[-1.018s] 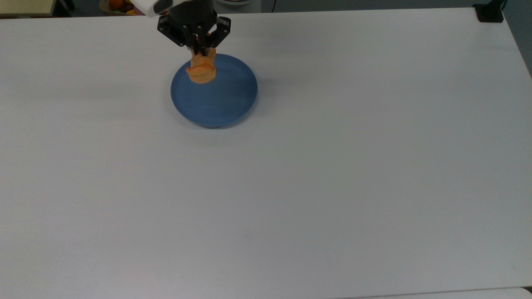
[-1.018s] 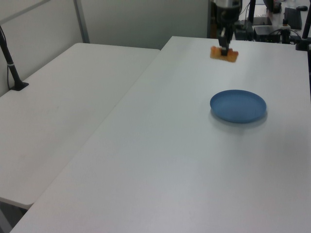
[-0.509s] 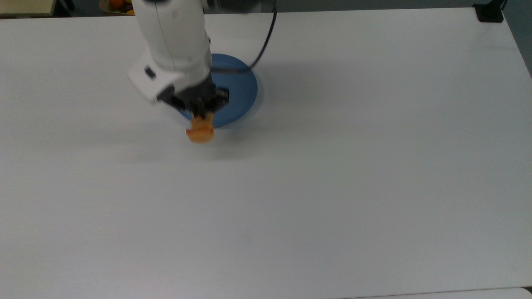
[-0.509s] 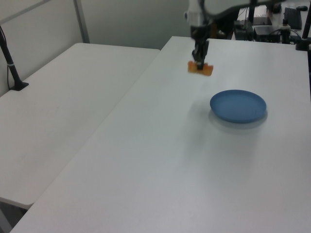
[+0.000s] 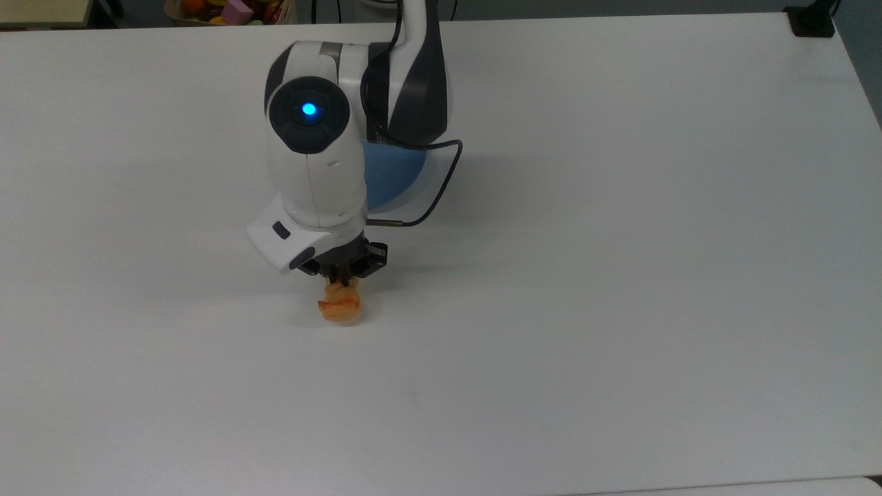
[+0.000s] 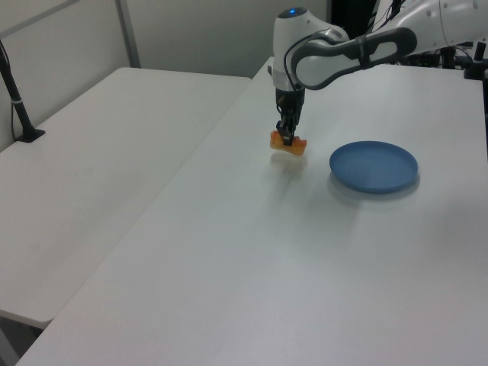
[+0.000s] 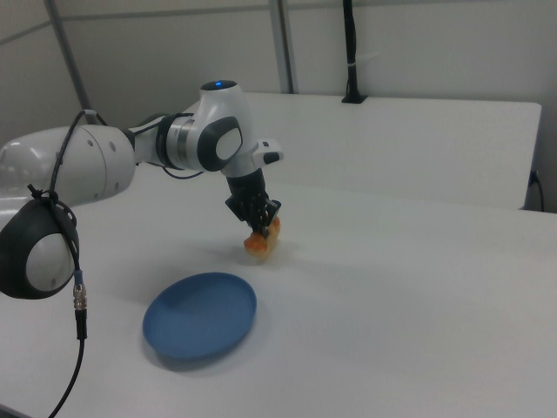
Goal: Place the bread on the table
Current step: 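Carry the bread roll off the plate and lower it onto the table, then open the gripper to release the bread roll on the table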
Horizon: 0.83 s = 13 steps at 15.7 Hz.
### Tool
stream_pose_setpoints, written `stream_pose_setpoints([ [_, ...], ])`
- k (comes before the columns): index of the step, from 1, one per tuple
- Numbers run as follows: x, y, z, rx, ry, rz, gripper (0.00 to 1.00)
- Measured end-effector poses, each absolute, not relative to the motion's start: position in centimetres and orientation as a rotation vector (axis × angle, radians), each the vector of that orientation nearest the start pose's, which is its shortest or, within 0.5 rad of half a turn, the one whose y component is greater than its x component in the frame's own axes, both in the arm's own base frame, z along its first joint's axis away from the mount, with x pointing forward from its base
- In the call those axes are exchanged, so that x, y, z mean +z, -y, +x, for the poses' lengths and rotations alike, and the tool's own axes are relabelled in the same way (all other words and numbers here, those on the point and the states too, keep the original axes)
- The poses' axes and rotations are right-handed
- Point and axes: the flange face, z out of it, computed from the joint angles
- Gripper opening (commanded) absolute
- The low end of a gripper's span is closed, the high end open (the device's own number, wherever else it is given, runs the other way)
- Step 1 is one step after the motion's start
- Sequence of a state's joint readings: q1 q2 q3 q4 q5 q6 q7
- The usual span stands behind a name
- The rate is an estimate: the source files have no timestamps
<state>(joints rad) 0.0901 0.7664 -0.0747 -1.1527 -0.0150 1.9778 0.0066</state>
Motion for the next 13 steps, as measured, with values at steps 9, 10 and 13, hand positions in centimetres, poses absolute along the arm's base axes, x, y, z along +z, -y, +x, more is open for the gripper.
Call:
stream_pose_setpoints([
  [9, 31.2, -4.1, 76.6, -0.217, 0.017, -3.290, 1.00],
  [10, 31.2, -4.1, 76.6, -0.223, 0.009, -3.289, 1.00],
  [13, 32.1, -4.0, 76.8, -0.251, 0.001, -3.285, 1.00],
])
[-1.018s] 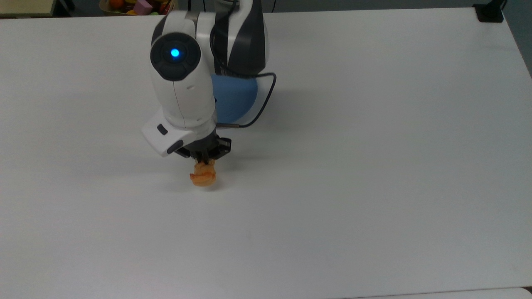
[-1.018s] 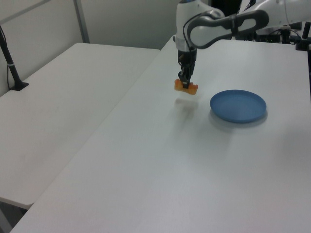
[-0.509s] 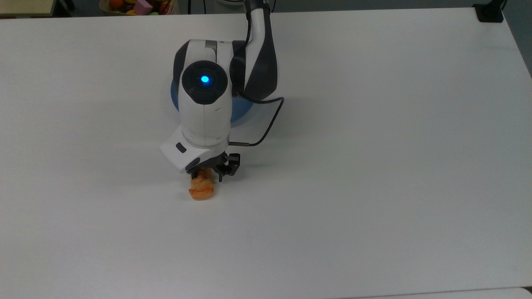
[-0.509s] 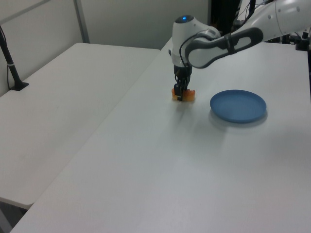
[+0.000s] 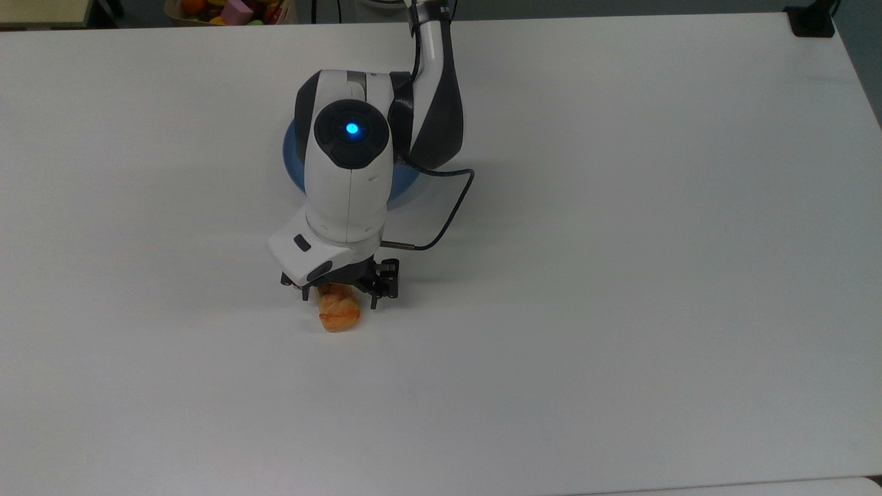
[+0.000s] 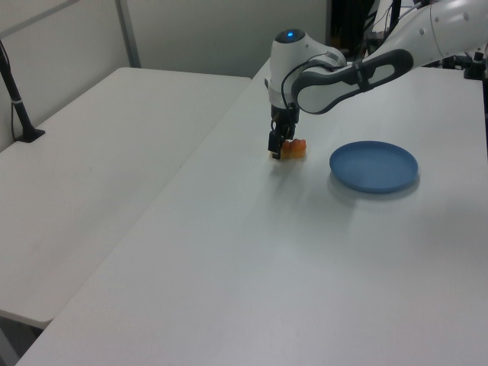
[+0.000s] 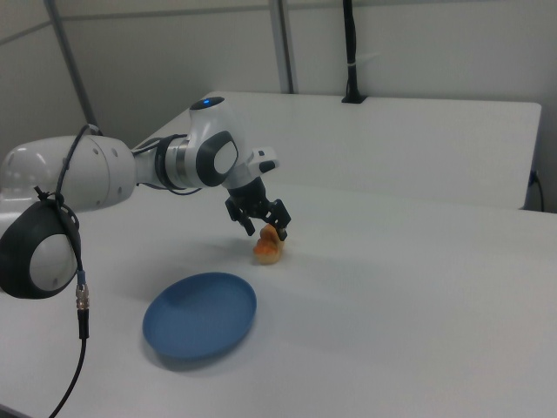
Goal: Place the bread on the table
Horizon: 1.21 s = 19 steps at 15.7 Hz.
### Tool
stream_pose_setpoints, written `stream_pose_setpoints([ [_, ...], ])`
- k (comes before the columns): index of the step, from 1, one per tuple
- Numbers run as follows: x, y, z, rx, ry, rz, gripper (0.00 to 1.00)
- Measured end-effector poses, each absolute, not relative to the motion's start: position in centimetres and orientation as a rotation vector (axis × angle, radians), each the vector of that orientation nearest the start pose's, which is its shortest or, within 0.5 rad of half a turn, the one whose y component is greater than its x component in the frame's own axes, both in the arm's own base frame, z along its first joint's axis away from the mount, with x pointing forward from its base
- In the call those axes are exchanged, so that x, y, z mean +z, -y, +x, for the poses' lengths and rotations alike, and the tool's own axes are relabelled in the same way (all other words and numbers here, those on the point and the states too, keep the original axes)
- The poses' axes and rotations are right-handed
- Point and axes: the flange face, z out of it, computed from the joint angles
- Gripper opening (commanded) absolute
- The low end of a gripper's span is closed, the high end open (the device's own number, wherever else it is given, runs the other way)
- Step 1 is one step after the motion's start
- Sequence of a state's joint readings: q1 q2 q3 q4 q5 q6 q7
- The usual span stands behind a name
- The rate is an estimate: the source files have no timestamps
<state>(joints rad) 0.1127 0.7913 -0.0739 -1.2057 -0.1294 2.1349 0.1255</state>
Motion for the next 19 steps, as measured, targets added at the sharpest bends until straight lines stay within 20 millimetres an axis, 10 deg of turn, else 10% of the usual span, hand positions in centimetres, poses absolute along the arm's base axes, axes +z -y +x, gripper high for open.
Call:
stream_pose_setpoints([
  [8, 41.3, -3.2, 74.8, -0.487, -0.023, -3.235, 1.00],
  [14, 53.3, -1.5, 63.1, -0.299, -0.095, -3.242, 1.00],
  [19, 56.6, -0.8, 56.8, -0.126, -0.123, -3.249, 1.00],
])
